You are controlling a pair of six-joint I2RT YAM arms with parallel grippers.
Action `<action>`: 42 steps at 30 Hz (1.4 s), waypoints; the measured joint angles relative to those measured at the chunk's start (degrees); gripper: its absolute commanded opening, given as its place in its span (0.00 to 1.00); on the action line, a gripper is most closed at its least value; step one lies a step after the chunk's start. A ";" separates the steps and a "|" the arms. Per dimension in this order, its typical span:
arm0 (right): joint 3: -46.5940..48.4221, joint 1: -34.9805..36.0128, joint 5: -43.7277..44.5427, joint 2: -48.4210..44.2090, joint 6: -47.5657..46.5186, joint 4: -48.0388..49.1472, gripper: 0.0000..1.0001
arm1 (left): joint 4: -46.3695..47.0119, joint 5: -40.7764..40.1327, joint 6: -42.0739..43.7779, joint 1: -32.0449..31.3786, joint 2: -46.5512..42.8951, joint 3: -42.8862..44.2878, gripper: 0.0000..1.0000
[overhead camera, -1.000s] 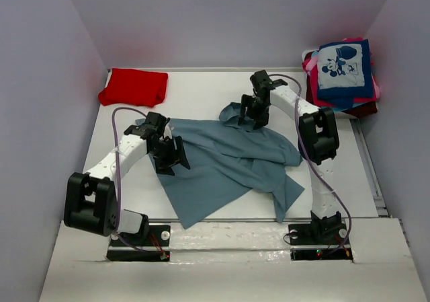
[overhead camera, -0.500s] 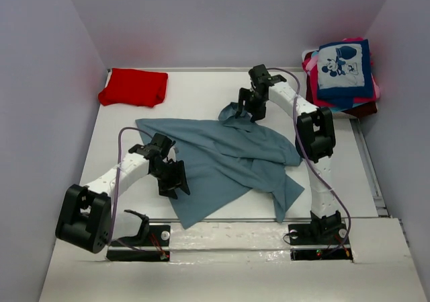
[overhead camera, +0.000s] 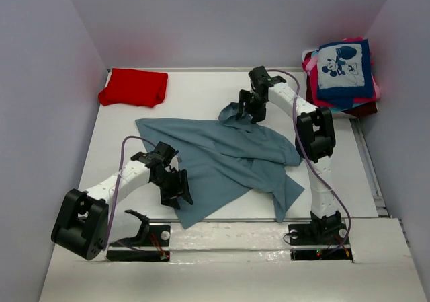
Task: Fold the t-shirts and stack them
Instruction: Flatten out the tshirt
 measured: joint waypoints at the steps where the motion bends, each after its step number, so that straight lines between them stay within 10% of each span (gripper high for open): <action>1: 0.00 0.00 -0.02 0.00 -0.07 0.00 0.73 | 0.28 0.26 -0.35 0.00 0.00 -0.37 0.63; 31: 1.36 0.00 -3.82 1.79 -1.20 -0.07 0.73 | -0.57 0.72 -13.75 0.00 -9.38 -1.22 0.86; 42: 2.19 0.00 -5.33 1.81 -1.14 0.09 0.73 | 3.39 -0.15 -11.21 0.00 1.64 0.98 0.86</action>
